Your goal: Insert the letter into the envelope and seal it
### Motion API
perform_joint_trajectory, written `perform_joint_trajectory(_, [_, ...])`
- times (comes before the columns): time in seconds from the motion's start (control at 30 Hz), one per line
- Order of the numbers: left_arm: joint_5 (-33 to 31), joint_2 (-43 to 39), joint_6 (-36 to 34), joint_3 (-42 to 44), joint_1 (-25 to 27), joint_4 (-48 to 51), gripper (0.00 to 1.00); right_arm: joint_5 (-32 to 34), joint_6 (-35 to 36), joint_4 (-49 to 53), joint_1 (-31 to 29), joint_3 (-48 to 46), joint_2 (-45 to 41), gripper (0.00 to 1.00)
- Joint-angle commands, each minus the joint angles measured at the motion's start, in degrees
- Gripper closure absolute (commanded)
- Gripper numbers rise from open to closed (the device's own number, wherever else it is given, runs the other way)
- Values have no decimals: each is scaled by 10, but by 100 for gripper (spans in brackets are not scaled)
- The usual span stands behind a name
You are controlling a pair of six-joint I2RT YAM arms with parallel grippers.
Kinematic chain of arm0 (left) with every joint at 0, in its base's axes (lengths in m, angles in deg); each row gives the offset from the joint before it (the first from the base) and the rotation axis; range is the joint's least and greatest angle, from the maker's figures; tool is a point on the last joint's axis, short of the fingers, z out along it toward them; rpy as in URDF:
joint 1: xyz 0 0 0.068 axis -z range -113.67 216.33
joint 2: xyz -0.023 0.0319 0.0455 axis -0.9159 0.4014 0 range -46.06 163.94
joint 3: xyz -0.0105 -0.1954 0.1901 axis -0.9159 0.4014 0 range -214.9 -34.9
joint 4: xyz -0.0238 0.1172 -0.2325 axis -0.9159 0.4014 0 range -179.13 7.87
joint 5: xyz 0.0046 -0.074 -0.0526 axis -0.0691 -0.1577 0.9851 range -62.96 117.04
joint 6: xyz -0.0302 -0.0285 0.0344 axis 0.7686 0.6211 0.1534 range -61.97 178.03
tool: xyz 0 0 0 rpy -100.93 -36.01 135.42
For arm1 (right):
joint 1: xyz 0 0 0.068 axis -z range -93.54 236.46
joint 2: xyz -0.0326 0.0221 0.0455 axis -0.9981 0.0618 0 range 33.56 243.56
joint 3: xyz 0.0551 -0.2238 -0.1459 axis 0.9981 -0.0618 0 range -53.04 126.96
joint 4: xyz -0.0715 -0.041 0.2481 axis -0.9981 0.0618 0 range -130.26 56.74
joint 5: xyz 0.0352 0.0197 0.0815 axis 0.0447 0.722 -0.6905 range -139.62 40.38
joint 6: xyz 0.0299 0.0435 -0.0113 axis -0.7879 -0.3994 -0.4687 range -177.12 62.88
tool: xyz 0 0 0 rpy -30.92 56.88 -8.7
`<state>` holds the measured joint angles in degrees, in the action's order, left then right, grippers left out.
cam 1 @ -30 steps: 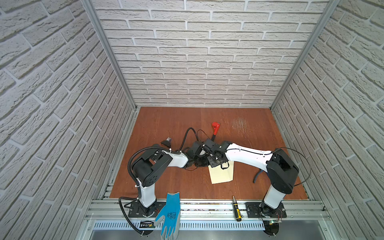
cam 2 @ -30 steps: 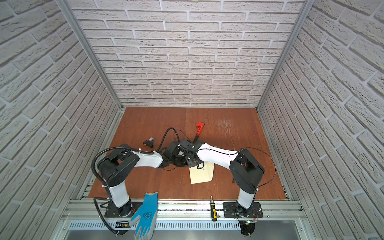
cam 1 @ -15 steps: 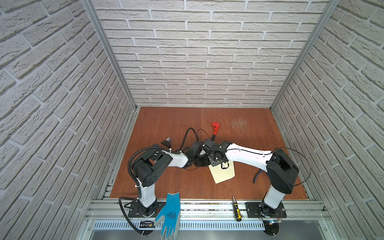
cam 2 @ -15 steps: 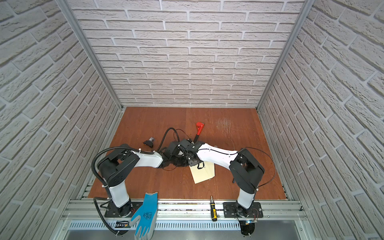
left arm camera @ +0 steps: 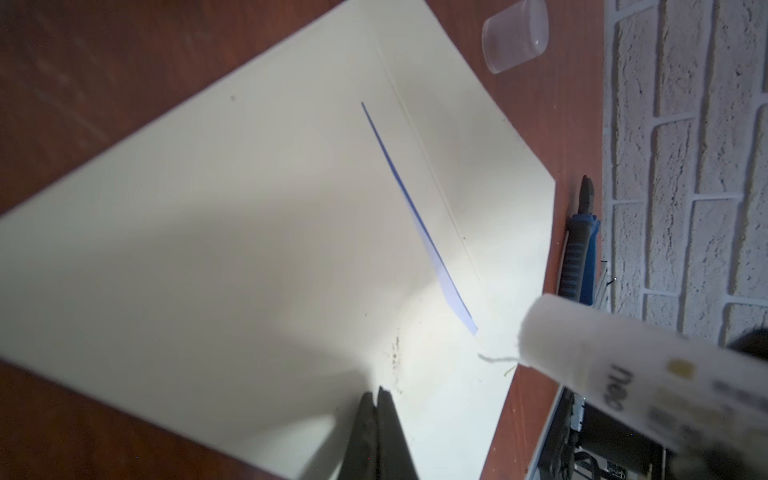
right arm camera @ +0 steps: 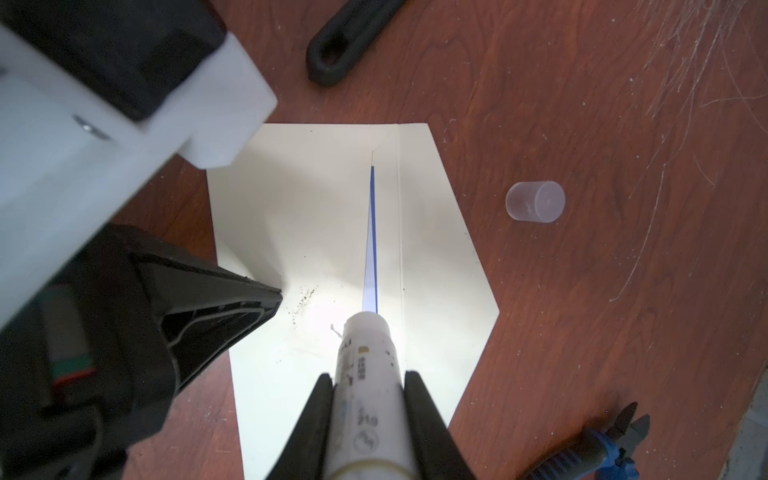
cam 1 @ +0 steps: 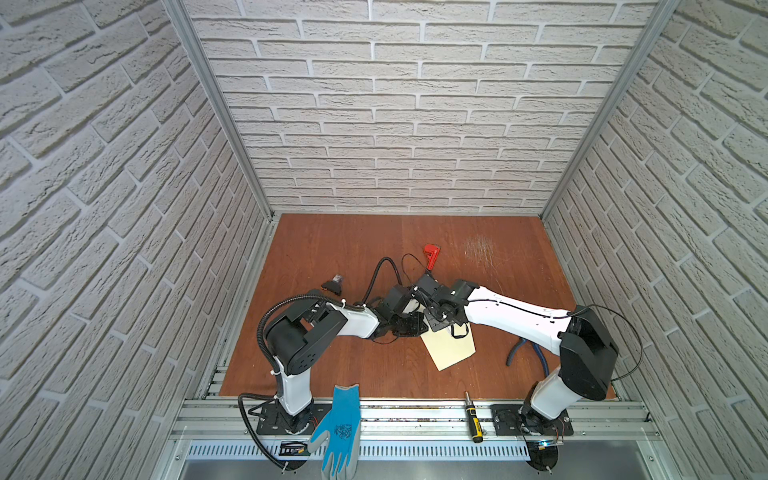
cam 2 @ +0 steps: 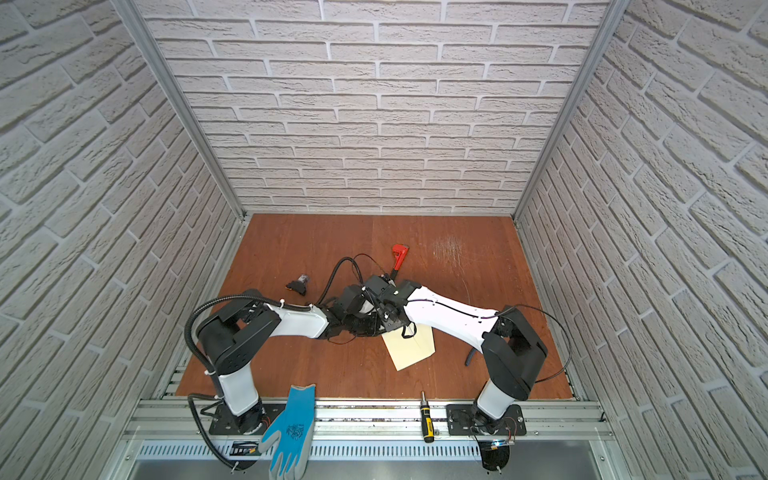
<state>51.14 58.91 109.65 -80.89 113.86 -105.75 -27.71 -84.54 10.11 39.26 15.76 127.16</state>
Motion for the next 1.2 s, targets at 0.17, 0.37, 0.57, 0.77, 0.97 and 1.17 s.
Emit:
perform_joint_trajectory(0.17, [-20, 23, -7, 16, 7, 53, 100, -17, -2, -3, -2, -6, -2, 95])
perform_joint_trajectory(0.37, [-21, 22, -6, 15, 9, 53, 100, -29, -1, -22, -4, 0, 43, 95])
perform_joint_trajectory(0.57, [-20, 20, -6, 17, 8, 52, 100, -28, 1, -27, -7, 12, 82, 95])
perform_joint_trajectory(0.77, [-17, 18, -7, 16, 8, 51, 100, -9, 1, -21, -9, 18, 110, 95])
perform_joint_trajectory(0.97, [-15, 15, -7, 19, 5, 49, 100, 2, -3, -33, -8, -4, 124, 95])
perform_joint_trajectory(1.17, [-15, 3, -10, 23, 1, 56, 100, -1, -11, -50, 0, -35, 120, 95])
